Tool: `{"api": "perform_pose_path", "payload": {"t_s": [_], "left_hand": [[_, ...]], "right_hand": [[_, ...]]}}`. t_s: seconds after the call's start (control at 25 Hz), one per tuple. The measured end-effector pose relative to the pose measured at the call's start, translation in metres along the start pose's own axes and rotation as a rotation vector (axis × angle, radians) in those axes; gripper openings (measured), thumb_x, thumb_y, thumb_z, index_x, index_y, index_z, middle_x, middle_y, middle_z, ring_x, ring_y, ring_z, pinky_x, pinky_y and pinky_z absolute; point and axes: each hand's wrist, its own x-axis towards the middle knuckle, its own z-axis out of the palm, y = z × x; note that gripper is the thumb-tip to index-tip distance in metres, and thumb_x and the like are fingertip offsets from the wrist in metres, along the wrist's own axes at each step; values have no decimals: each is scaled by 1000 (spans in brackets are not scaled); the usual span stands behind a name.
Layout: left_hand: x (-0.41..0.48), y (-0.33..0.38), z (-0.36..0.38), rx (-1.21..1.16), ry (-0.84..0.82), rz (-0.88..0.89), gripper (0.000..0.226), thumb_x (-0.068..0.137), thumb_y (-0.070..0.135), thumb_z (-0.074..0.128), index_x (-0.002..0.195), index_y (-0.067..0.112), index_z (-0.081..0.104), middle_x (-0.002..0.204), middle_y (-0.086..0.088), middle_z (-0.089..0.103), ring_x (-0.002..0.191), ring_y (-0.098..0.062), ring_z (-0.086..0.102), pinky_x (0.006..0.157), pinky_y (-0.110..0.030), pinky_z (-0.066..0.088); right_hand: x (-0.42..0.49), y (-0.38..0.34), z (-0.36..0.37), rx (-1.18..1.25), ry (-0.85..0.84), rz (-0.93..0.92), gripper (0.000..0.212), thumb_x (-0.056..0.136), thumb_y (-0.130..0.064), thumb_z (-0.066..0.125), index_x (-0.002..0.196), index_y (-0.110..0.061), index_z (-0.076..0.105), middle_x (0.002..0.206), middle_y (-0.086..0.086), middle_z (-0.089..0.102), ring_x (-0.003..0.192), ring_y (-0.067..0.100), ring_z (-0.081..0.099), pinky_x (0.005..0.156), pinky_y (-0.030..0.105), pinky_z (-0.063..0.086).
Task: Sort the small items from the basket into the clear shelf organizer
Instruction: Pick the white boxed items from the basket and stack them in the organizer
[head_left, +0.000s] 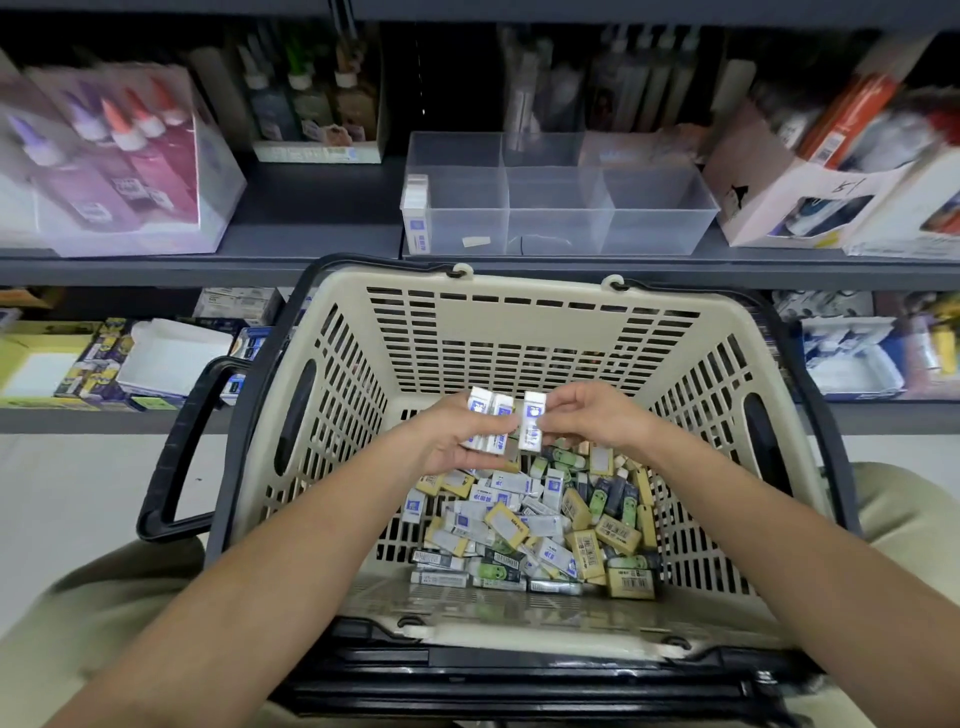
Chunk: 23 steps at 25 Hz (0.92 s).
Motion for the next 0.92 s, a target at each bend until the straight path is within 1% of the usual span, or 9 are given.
{"api": "perform_pose_path", "payload": {"t_s": [0.16, 0.36, 0.4, 0.48, 0.6, 0.68, 0.76, 0.84, 0.92], "left_hand": [[-1, -1, -1, -12, -61, 0, 31, 77, 3, 72, 107, 8, 63, 95, -11, 73, 88, -23, 71, 63, -32, 57], [2, 4, -2, -21, 70, 48, 30, 75, -3, 72, 101, 6, 61, 80, -7, 74, 75, -19, 72, 56, -28, 56], [4, 6, -3, -32, 116, 63, 34, 74, -3, 73, 103, 6, 59, 85, -7, 74, 77, -19, 71, 57, -28, 57], [7, 8, -7, -66, 191, 82, 40, 74, -3, 74, 107, 9, 55, 97, -9, 69, 82, -19, 69, 59, -29, 58], [8, 9, -14, -98, 222, 84, 35, 75, -4, 72, 101, 12, 54, 97, -9, 67, 81, -18, 67, 58, -30, 58], [6, 10, -15, -92, 210, 73, 34, 75, -4, 72, 100, 12, 55, 96, -8, 67, 80, -18, 67, 59, -30, 59], [5, 12, -13, -86, 201, 64, 35, 75, -4, 72, 103, 11, 55, 96, -8, 68, 79, -17, 68, 59, -30, 59], [3, 13, -11, -92, 199, 57, 40, 75, -3, 73, 109, 9, 54, 97, -8, 67, 77, -16, 68, 58, -29, 58], [1, 15, -10, -125, 201, 59, 59, 74, -4, 73, 125, 7, 47, 111, -11, 64, 87, -18, 67, 58, -30, 58]], "right_hand": [[-2, -1, 8, 142, -49, -1, 21, 83, -4, 65, 103, 2, 62, 89, 12, 71, 69, 8, 69, 64, 16, 55], [8, 7, 8, 45, 51, 1, 6, 85, -15, 65, 89, -10, 66, 68, -5, 70, 61, 4, 66, 58, 18, 51], [9, 12, 6, -67, 92, 14, 6, 86, -17, 64, 85, -12, 67, 69, -6, 69, 62, 5, 65, 61, 20, 51], [10, 29, 1, -488, 86, 32, 10, 89, -19, 59, 86, -16, 69, 82, -5, 69, 73, 8, 63, 73, 25, 53], [11, 52, 10, -945, -119, 73, 27, 91, -15, 52, 115, -19, 63, 118, 0, 64, 104, 18, 59, 89, 34, 50], [13, 59, 20, -1009, -120, 108, 38, 90, -16, 51, 127, -25, 54, 123, 2, 60, 108, 22, 57, 84, 36, 52], [16, 63, 27, -1092, -75, 112, 38, 90, -22, 53, 128, -23, 49, 117, 5, 62, 103, 24, 59, 76, 36, 54], [16, 67, 32, -1123, -35, 108, 30, 90, -22, 54, 119, -18, 51, 107, 6, 63, 95, 25, 61, 67, 32, 51], [15, 66, 32, -978, -14, 90, 16, 87, -17, 57, 102, -18, 51, 93, 3, 60, 87, 24, 59, 62, 29, 45]]}}
